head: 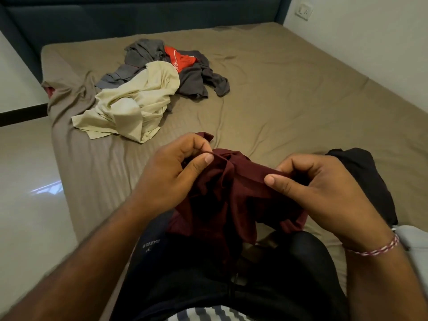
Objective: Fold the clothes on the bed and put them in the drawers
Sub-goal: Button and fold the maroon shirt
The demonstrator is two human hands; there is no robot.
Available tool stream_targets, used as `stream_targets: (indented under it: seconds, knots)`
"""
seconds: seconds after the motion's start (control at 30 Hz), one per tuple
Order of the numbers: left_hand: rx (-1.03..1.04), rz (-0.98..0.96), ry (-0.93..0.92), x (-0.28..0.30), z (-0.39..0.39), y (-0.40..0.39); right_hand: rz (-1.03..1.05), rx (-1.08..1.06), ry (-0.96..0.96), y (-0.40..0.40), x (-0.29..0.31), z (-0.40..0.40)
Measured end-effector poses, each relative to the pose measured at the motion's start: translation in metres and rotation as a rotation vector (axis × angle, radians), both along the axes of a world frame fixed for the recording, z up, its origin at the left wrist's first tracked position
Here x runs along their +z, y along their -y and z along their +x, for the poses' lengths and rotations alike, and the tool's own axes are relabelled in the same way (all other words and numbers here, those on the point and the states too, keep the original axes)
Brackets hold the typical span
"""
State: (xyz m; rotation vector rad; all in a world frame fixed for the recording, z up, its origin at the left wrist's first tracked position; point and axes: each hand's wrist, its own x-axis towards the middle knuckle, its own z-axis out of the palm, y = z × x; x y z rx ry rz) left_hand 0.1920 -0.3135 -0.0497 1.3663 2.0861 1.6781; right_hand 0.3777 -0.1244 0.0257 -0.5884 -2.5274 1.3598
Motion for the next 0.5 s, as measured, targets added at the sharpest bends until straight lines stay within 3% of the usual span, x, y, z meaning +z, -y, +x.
stream_targets:
  seconds: [0.2, 0.37, 0.5]
  knots:
    - [-0.158, -0.183, -0.287, 0.004, -0.035, 0.033, 0.022, 0.016, 0.079, -0.008, -0.003, -0.003]
    - [0.207, -0.171, -0.550, -0.006, -0.048, 0.045, -0.046, 0.004, 0.039, -0.015, -0.007, -0.001]
    - [0.412, -0.052, -0.539, -0.014, -0.045, 0.042, -0.208, -0.045, -0.073, -0.017, -0.008, -0.002]
